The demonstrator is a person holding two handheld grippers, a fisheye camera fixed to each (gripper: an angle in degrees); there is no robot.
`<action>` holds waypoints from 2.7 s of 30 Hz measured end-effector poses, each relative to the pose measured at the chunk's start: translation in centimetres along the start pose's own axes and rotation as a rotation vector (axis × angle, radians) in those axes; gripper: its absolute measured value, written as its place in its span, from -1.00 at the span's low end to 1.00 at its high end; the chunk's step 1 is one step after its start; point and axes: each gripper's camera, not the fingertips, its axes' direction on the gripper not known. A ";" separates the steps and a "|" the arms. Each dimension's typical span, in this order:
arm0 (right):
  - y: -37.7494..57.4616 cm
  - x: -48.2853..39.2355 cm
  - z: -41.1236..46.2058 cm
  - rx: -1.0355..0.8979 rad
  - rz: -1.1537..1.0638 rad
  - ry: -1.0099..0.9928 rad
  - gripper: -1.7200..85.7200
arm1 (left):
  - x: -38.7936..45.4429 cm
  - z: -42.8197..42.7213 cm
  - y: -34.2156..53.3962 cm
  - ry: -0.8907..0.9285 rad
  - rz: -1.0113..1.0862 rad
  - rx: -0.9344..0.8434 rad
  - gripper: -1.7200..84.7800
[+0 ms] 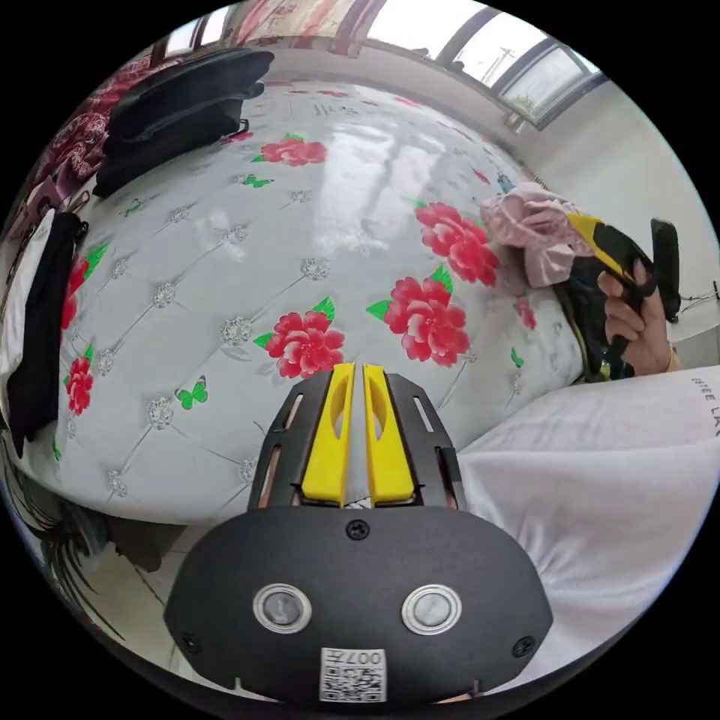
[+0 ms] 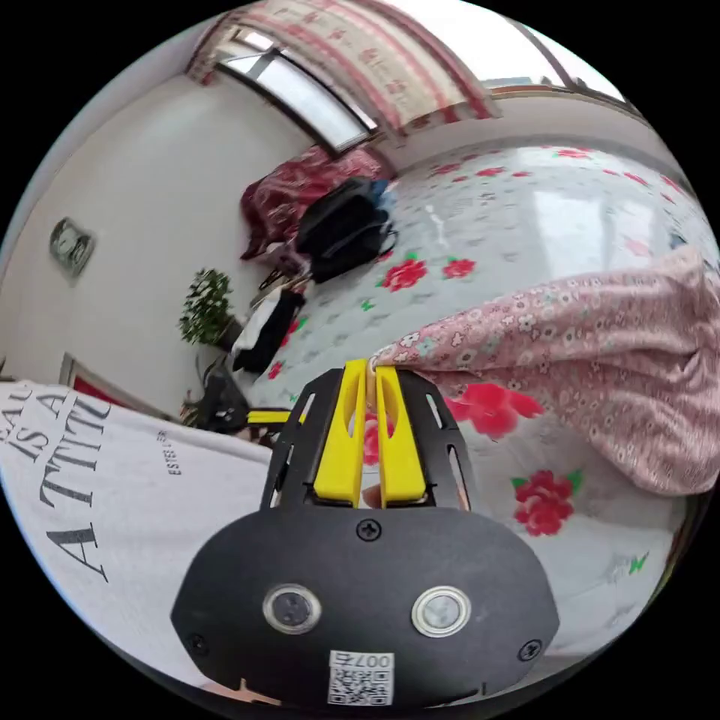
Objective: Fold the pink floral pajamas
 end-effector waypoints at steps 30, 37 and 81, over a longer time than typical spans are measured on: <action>2.6 -14.5 17.4 -0.155 -0.040 0.245 -0.79 | -4.4 -6.7 2.6 -0.128 0.515 -0.054 -0.72; 5.8 -13.7 14.2 0.048 0.204 0.349 -0.74 | -8.8 -13.2 1.8 0.257 0.328 0.052 -0.84; -25.2 -26.7 -9.9 0.501 -0.324 0.970 -0.76 | 2.8 -39.4 -13.3 -0.033 0.148 0.946 -0.98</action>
